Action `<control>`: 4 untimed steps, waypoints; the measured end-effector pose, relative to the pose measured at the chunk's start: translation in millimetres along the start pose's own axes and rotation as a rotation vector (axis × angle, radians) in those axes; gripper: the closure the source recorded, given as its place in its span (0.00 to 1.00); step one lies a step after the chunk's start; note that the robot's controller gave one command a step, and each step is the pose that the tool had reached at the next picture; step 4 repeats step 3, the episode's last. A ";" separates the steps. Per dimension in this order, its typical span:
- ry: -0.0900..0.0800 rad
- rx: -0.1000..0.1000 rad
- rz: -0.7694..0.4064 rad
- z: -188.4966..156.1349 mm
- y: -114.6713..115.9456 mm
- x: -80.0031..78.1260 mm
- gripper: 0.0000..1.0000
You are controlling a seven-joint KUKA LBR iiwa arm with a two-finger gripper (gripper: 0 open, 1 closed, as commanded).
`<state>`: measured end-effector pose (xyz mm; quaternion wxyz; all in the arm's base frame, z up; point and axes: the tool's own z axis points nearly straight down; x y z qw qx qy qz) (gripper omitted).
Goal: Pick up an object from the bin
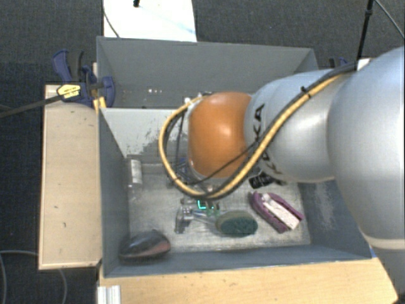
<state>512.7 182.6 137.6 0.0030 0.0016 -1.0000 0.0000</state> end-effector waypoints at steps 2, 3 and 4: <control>-0.006 0.000 -0.378 51.2 -100.6 11.5 1.00; -0.014 0.004 -0.759 -124.0 -107.7 11.2 1.00; -0.014 0.004 -0.759 -124.0 -107.7 11.2 1.00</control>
Offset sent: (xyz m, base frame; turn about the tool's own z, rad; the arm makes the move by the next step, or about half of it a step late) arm -0.0117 -0.1008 -0.0511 -0.3863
